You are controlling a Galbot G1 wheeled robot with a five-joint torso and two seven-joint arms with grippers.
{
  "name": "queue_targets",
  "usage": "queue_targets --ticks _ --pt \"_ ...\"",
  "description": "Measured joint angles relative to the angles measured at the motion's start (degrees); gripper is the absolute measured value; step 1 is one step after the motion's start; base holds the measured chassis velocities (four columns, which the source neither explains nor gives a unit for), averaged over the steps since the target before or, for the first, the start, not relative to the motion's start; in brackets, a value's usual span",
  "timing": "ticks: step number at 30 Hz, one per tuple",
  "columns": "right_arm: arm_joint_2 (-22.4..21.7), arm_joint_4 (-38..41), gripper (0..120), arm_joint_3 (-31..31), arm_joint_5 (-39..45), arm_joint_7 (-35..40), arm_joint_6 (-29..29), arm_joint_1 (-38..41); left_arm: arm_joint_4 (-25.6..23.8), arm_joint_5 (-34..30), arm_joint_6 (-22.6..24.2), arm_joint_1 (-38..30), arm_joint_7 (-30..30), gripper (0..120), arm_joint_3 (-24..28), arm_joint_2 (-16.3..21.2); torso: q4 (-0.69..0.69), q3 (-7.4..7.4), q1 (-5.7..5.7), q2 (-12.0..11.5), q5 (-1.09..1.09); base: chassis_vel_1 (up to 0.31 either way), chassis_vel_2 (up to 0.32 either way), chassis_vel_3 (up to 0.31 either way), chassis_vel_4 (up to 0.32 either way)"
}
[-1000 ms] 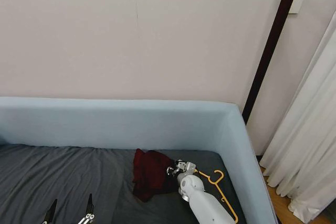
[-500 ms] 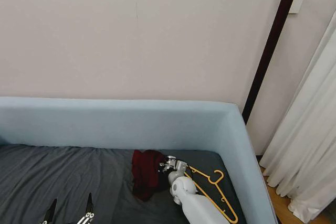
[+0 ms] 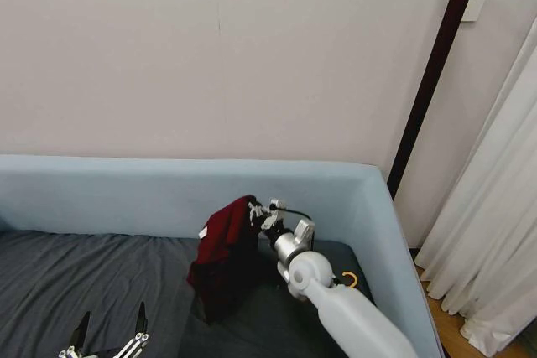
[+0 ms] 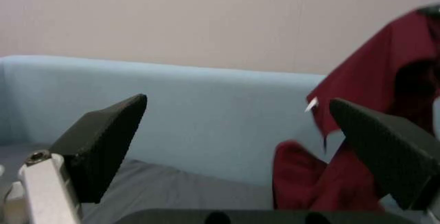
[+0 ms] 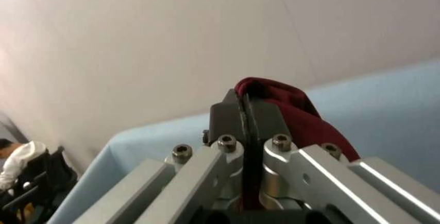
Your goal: Pick up the clothes from the sofa and hang them on the clothes hanger.
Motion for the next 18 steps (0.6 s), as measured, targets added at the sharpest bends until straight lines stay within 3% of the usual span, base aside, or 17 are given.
queue_targets --ticks 11,15,18 --pt "-5.1 3.0 0 -1.3 5.7 1.2 -1.6 16.1 0.3 -2.7 0.5 -1.1 -0.1 100 -1.5 2.6 0.01 0.0 0.0 0.0 -0.01 0.0 0.0 0.0 0.0" --pt "-6.4 6.6 0 -1.3 5.1 1.0 -2.2 16.6 0.4 -3.2 0.9 -1.6 -0.1 100 -1.7 3.2 0.02 0.0 0.0 0.0 -0.02 0.0 0.0 0.0 0.0" --pt "-8.2 10.0 0 -2.7 3.0 0.3 -2.0 12.4 0.9 -3.3 1.0 -1.9 -0.2 100 -1.6 3.4 0.01 -0.01 0.0 0.0 -0.03 0.0 0.0 0.0 0.0"
